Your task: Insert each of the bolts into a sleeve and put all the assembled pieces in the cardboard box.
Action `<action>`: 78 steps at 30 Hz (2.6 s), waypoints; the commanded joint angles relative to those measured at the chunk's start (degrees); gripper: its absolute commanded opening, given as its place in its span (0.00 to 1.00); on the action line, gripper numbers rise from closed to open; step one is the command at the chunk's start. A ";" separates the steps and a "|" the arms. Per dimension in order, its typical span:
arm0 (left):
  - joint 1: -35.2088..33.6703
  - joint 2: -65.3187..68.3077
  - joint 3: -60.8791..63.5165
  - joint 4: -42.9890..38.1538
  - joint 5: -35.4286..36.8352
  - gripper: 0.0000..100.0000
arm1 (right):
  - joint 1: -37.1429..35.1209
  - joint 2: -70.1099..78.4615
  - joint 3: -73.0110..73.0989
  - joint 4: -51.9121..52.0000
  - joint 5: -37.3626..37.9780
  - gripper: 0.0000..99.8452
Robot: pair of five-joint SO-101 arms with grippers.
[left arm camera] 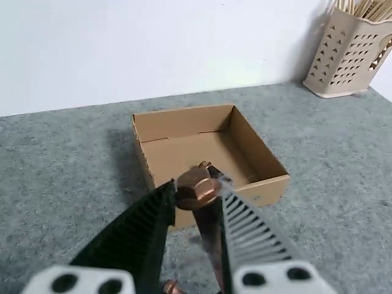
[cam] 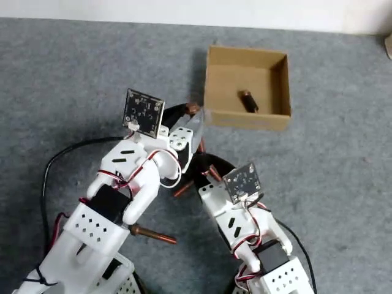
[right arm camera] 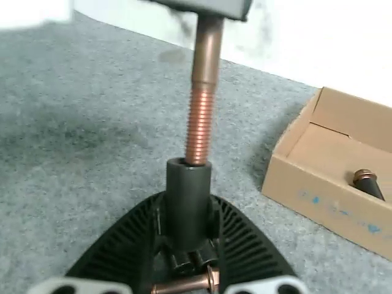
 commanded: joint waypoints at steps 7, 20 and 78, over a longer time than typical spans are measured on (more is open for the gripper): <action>1.10 0.04 1.27 -1.76 0.88 0.01 | 0.84 -0.92 0.04 -2.07 0.70 0.00; 6.11 -0.22 5.14 -1.67 0.62 0.01 | 5.58 -0.92 -0.22 -2.07 -0.53 0.00; -14.64 20.00 -0.04 -4.22 5.80 0.01 | 20.53 22.64 -20.70 3.47 3.96 0.00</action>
